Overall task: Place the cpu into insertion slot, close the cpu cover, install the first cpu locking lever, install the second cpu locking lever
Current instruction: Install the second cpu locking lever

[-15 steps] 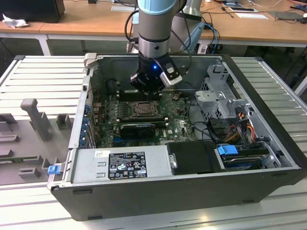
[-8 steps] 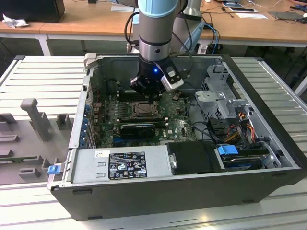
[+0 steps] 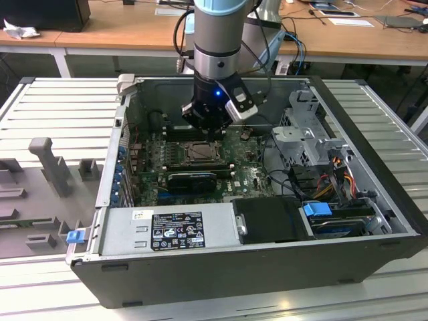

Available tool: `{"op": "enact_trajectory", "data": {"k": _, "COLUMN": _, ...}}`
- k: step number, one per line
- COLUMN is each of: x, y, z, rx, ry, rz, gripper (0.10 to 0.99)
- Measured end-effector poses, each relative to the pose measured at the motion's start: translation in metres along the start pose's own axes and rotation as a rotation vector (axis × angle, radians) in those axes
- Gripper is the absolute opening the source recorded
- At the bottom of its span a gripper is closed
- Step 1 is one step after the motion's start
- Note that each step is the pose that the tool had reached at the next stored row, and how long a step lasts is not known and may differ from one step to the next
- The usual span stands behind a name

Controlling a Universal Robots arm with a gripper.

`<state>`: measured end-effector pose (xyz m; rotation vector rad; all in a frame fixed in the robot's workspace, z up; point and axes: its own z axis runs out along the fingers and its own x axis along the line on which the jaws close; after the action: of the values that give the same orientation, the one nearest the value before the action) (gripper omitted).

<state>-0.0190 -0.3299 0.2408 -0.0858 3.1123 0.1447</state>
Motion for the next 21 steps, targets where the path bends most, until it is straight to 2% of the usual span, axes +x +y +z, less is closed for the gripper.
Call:
{"op": "enact_trajectory", "data": {"k": 2, "x": 0.0002, "y": -0.003, "z": -0.0003, "rx": 0.0, "ry": 0.0, "rz": 0.0, "gripper": 0.106}}
{"op": "enact_trajectory", "data": {"k": 4, "x": 0.0007, "y": -0.0127, "z": -0.0013, "rx": 0.0, "ry": 0.0001, "rz": 0.0, "gripper": 0.106}}
{"op": "enact_trajectory", "data": {"k": 5, "x": 0.0008, "y": -0.0146, "z": -0.0014, "rx": 0.0, "ry": 0.0, "rz": 0.0, "gripper": 0.106}}
{"op": "enact_trajectory", "data": {"k": 8, "x": 0.0007, "y": -0.0151, "z": -0.0088, "rx": 0.0, "ry": 0.0, "rz": 0.0, "gripper": 0.106}}
{"op": "enact_trajectory", "data": {"k": 12, "x": 0.001, "y": -0.0199, "z": -0.0098, "rx": 0.0, "ry": 0.0, "rz": 0.0, "gripper": 0.106}}
{"op": "enact_trajectory", "data": {"k": 16, "x": 0.0015, "y": -0.03, "z": -0.0108, "rx": 0.0, "ry": 0.0001, "rz": 0.0, "gripper": 0.106}}
{"op": "enact_trajectory", "data": {"k": 17, "x": 0.0018, "y": -0.0358, "z": -0.0113, "rx": 0.0, "ry": 0.0, "rz": 0.0, "gripper": 0.106}}
{"op": "enact_trajectory", "data": {"k": 18, "x": 0.002, "y": -0.0386, "z": -0.0116, "rx": 0.0, "ry": -0.0001, "rz": 0.0, "gripper": 0.106}}
{"op": "enact_trajectory", "data": {"k": 21, "x": 0.0021, "y": -0.0403, "z": -0.0141, "rx": -0.001, "ry": 0.0, "rz": 0.0, "gripper": 0.106}}
